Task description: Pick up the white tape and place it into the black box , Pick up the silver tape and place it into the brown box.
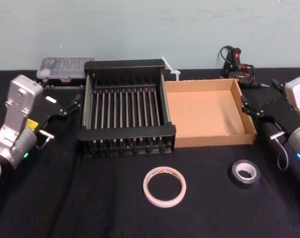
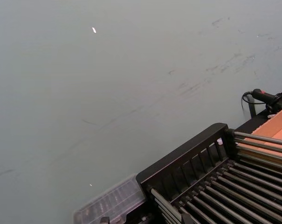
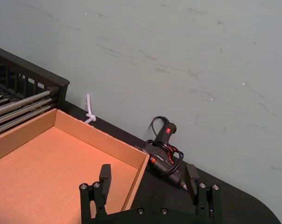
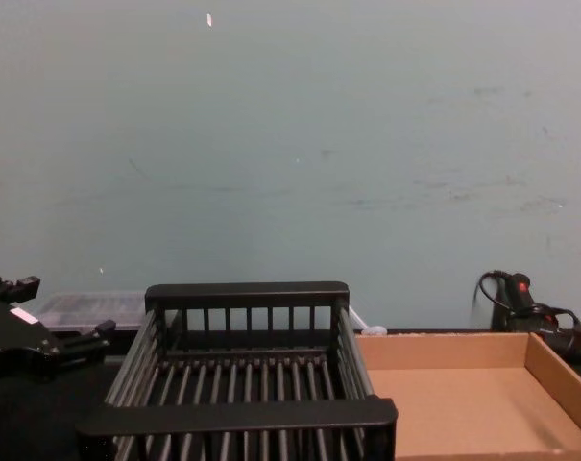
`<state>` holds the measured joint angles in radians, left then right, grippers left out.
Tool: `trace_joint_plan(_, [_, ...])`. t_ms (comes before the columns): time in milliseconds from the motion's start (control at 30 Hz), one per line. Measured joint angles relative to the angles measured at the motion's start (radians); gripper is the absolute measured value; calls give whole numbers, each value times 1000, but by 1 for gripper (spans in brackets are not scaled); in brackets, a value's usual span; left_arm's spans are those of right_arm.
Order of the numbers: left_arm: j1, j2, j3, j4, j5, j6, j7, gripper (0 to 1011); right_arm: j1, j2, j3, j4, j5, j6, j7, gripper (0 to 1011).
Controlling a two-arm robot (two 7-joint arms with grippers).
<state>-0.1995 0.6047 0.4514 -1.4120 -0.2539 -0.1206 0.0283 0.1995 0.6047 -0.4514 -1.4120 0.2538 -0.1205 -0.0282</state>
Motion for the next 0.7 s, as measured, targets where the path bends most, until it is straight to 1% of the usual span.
trace_joint_plan(433, [0,0,0,0,0,0,0,1001,-1,-1,4,-3,-1,3,3,1002])
trace_joint_plan(533, [0,0,0,0,0,0,0,1002,-7,1,12,-16,-1,16,14,1002])
trace_joint_plan(700, [0,0,0,0,0,0,0,1002,-31,15,40,-67,20,56,38,1002])
